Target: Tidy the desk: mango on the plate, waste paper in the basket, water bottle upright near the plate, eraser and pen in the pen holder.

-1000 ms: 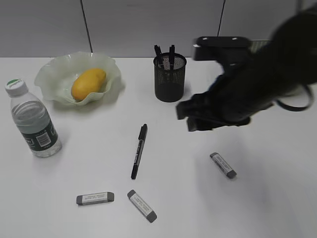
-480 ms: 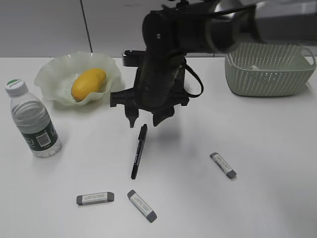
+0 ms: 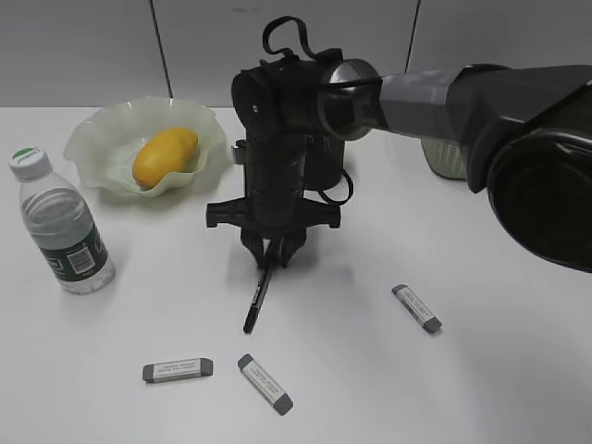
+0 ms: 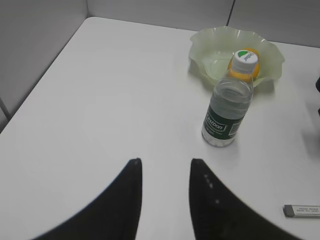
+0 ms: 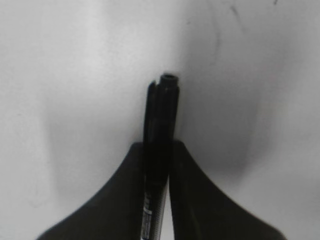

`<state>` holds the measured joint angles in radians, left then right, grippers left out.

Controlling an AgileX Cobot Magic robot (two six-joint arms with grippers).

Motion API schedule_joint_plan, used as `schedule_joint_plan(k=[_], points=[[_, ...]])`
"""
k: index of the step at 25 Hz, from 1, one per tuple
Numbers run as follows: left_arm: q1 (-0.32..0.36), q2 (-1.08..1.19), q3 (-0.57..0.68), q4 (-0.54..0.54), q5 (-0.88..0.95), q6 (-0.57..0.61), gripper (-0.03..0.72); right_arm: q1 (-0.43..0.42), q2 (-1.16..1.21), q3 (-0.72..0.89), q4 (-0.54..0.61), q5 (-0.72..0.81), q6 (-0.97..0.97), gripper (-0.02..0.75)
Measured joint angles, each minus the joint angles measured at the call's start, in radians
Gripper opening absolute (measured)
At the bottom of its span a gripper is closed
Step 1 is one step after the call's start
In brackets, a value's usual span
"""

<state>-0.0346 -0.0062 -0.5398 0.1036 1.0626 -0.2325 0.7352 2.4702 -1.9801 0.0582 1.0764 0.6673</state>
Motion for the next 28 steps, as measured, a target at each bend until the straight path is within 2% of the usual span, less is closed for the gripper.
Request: schedule_joint_plan(k=[2,4,6,12,15,19,24,26,28], points=[[0.000,0.000,0.000,0.000,0.000,0.000,0.241,0.000,0.001,-0.002,-0.030,0.013,0.011,0.118],[0.000,0.000,0.000,0.000,0.000,0.000,0.237,0.007,-0.010,-0.004,-0.124,0.017,0.015,0.119],[0.000,0.000,0.000,0.000,0.000,0.000,0.232,0.018,-0.046,-0.002,-0.271,-0.007,0.029,0.119],[0.000,0.000,0.000,0.000,0.000,0.000,0.230,0.019,-0.252,-0.005,-0.694,-0.244,0.183,0.120],[0.000,0.000,0.000,0.000,0.000,0.000,0.230,-0.003,-0.274,-0.005,-0.862,-0.363,0.258,0.119],[0.000,0.000,0.000,0.000,0.000,0.000,0.230,-0.063,-0.262,-0.005,-0.914,-0.499,0.306,0.119],[0.000,0.000,0.000,0.000,0.000,0.000,0.230,-0.134,-0.221,0.018,-0.942,-0.581,0.315,0.139],[0.000,0.000,0.000,0.000,0.000,0.000,0.230,-0.145,-0.218,0.043,-0.946,-0.632,0.316,0.219],[0.000,0.000,0.000,0.000,0.000,0.000,0.230,-0.145,-0.217,0.060,-0.947,-0.661,0.317,0.333]])
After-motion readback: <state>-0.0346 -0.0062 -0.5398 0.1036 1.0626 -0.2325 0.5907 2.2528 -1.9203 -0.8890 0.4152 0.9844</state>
